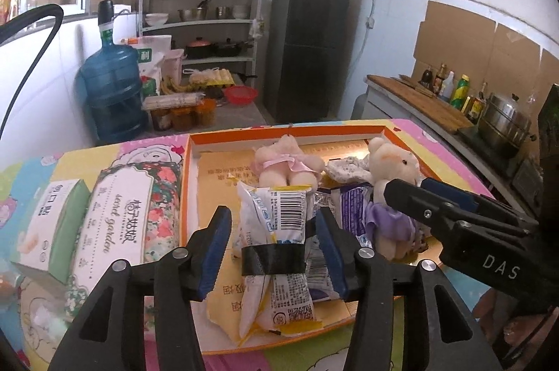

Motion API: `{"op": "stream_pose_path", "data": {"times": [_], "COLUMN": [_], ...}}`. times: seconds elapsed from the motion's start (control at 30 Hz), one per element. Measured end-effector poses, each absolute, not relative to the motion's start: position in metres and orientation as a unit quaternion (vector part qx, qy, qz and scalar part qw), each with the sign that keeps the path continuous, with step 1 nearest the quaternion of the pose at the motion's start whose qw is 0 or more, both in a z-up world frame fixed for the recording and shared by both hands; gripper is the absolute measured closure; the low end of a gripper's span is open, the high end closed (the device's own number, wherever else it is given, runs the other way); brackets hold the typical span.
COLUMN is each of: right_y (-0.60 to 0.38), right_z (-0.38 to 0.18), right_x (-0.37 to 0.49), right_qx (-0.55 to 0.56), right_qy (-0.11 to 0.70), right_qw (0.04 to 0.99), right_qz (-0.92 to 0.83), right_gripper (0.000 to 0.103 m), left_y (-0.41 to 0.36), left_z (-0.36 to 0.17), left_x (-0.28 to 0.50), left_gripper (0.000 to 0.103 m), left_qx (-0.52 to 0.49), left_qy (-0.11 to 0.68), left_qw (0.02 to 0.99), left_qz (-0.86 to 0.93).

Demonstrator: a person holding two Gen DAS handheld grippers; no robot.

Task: Organize soft objects
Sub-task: 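Lower and open both grippers to drop the snack bag and teddy bear into the box, then withdraw both grippers from the box toward the bread bun and green ball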

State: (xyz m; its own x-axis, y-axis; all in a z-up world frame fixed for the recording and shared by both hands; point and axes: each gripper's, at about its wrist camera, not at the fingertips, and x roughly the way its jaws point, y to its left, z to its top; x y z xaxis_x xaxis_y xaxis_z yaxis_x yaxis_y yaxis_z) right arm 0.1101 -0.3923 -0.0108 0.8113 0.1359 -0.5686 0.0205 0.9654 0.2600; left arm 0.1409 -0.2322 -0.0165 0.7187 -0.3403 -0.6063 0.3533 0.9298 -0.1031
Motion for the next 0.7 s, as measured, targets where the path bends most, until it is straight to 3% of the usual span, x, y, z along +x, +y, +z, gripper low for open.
{"op": "stream_pose_path", "data": {"times": [0.7], "right_y": [-0.354], "right_z": [0.019], "right_x": [0.077], "right_qx": [0.107], "right_qy": [0.281], "right_qw": [0.953], "right_qz": [0.038], "right_gripper": [0.041], "left_y": [-0.187], "left_z": [0.015], "left_x": [0.103], "left_gripper": [0.051], "left_qx": [0.016], "left_qy": [0.288], "left_qw": [0.945], "left_qz": [-0.155]}}
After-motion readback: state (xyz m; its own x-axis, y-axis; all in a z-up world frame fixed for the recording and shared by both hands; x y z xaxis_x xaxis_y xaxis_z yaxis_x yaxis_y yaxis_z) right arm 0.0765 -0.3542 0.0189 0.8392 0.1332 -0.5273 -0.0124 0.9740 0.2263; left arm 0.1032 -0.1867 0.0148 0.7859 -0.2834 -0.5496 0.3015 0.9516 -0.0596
